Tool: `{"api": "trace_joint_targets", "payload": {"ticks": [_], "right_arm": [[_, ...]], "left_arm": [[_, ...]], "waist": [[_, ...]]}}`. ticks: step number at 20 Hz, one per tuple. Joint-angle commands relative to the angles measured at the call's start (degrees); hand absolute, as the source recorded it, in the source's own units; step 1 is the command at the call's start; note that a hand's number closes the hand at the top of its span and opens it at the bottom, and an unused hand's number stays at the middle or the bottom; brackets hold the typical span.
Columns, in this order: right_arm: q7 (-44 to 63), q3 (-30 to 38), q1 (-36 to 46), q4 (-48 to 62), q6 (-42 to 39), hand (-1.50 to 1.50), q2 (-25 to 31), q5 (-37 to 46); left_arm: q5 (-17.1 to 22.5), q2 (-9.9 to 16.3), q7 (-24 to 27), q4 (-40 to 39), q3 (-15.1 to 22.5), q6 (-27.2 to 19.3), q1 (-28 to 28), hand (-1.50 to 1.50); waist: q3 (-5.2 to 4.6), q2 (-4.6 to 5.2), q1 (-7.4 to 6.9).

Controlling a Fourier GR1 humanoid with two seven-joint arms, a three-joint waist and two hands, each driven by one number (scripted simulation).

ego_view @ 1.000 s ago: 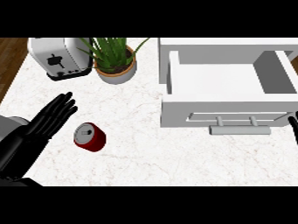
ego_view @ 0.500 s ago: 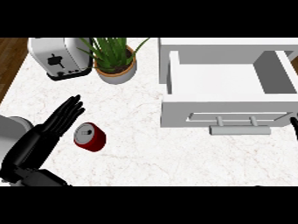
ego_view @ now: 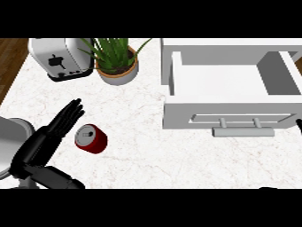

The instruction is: Pick up the can, place it into the drawer and close the drawer

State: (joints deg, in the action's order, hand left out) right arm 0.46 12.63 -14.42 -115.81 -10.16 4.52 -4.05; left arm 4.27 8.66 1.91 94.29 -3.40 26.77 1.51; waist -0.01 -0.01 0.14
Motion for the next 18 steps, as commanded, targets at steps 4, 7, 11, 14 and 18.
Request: {"api": "trace_joint_targets", "payload": {"ticks": [4,7,11,14,18], "right_arm": [[0.1,-1.0,3.3,1.6,0.6,-1.50,-1.3,1.7],[-2.8,-1.2,-1.5,0.3,-0.6,-1.50,-2.9,2.3],[1.3,1.0,2.9,2.0,-1.4,-1.50,-0.2,0.4],[2.2,-0.8,-0.4,-3.9,-0.2,-1.50,-2.7,1.8],[2.6,0.9,3.1,-1.4,-0.3,-1.50,-1.3,1.0]], "left_arm": [[-2.2,2.4,7.3,-11.6,-4.1,1.0,-4.6,-1.50],[-4.3,2.7,10.2,-16.3,-3.9,1.3,-6.0,-1.50],[-7.0,2.7,15.6,-16.6,-2.7,1.9,-1.3,-1.50],[-9.9,1.3,19.0,-23.8,-2.3,-0.6,-5.5,-1.50],[-10.1,4.5,23.9,-29.7,-4.5,1.7,-6.5,-1.50]], "waist": [[-0.01,0.04,0.01],[0.00,0.02,0.17],[0.00,0.01,-0.05],[-0.01,0.02,0.19],[-0.01,0.03,0.11]]}}
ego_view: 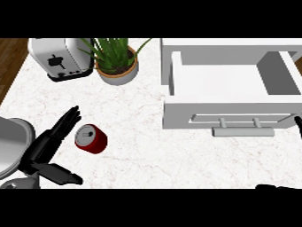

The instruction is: Pick up the can, place it into the drawer and close the drawer

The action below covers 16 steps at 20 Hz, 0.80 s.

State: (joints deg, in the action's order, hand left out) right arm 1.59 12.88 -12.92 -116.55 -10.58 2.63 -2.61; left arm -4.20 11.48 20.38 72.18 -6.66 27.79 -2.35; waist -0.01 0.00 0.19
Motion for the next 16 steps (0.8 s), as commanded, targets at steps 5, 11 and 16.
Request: {"api": "trace_joint_targets", "payload": {"ticks": [5,11,16], "right_arm": [[0.5,-1.3,-3.4,-4.4,-0.1,-1.50,-1.8,1.6],[4.1,-3.0,-2.2,-6.7,1.3,-1.50,-2.5,2.0],[0.6,0.8,-3.6,-5.0,-2.4,-1.50,-0.9,-1.6]], "left_arm": [[-3.2,1.5,7.2,-14.3,-1.7,-1.1,-6.0,-1.50],[-3.0,1.3,6.7,-16.6,-1.7,-0.9,-5.8,-1.50],[-2.2,2.7,7.4,-20.0,-2.9,0.3,-8.7,-1.50]], "waist": [[-0.01,0.00,0.20],[-0.01,-0.03,0.06],[0.01,-0.04,0.10]]}}
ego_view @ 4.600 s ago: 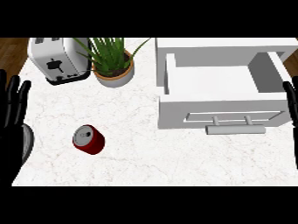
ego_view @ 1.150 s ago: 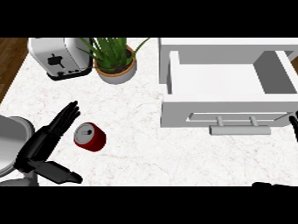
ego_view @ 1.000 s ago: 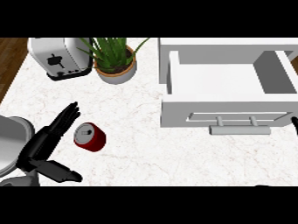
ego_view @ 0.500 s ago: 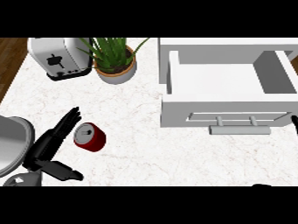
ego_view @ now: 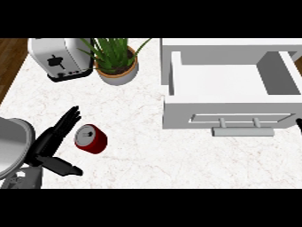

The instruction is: Pick up the can, place it into the drawer and close the drawer

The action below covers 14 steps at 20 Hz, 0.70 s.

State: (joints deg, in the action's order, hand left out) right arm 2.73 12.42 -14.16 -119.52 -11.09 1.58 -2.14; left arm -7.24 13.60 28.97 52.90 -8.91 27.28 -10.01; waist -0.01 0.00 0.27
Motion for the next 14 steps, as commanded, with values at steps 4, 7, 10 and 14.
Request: {"api": "trace_joint_targets", "payload": {"ticks": [4,7,10,14], "right_arm": [[4.0,4.3,1.7,-2.2,-0.7,-1.50,2.7,-4.0],[2.9,1.8,0.3,-2.4,-0.8,-1.50,0.3,-2.5],[-0.8,4.1,0.1,0.5,-2.0,-1.50,1.0,-2.7],[3.1,3.1,-0.1,-2.2,-2.2,-1.50,1.0,-2.9]], "left_arm": [[-2.8,-0.9,5.5,-10.8,0.0,-3.5,-6.9,-1.50],[-2.2,2.0,7.1,-9.7,0.1,0.4,-3.9,-1.50],[-3.0,-2.9,4.8,-11.5,1.1,-4.7,-7.7,-1.50],[-2.7,0.5,8.6,-14.4,0.2,-2.1,-6.6,-1.50]], "waist": [[-0.01,0.05,0.21],[0.00,0.00,0.02],[0.01,0.02,0.13],[0.00,0.02,0.06]]}}
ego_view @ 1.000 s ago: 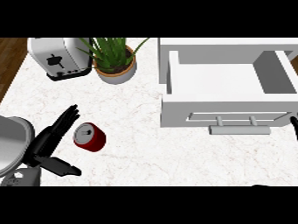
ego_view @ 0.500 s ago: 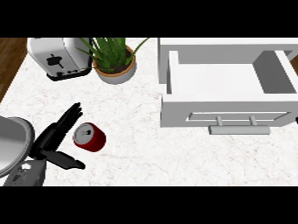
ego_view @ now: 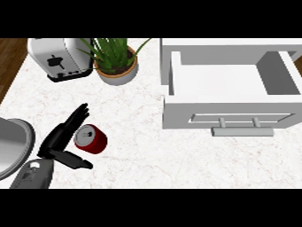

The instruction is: Pick up the can, place it into the drawer and close the drawer

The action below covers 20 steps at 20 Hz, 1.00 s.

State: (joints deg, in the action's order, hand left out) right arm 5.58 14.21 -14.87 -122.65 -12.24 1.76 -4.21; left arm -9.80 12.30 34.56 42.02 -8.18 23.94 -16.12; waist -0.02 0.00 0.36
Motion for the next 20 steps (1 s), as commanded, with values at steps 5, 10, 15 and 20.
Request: {"api": "trace_joint_targets", "payload": {"ticks": [5,10,15,20], "right_arm": [[1.5,3.3,3.2,1.9,-0.6,-1.50,2.5,-3.1],[0.6,-0.4,1.3,1.4,-0.8,-1.50,0.5,-0.5],[-2.6,-1.8,-0.1,0.5,1.5,-1.50,-1.7,2.0],[2.4,3.8,1.9,-0.2,-0.2,-1.50,1.4,-3.3]], "left_arm": [[-1.0,-3.7,-0.6,-3.8,1.0,-4.3,-3.9,-1.50],[-0.3,-4.3,-1.6,-2.2,2.2,-2.0,-3.1,-1.50],[-0.6,-5.5,-1.9,-2.5,3.0,-2.3,-4.8,-1.50],[-0.1,-4.1,0.9,1.9,4.1,0.8,0.2,1.50]], "waist": [[0.01,0.03,-0.04],[0.01,0.00,-0.09],[0.01,-0.01,-0.06],[0.02,-0.05,-0.26]]}}
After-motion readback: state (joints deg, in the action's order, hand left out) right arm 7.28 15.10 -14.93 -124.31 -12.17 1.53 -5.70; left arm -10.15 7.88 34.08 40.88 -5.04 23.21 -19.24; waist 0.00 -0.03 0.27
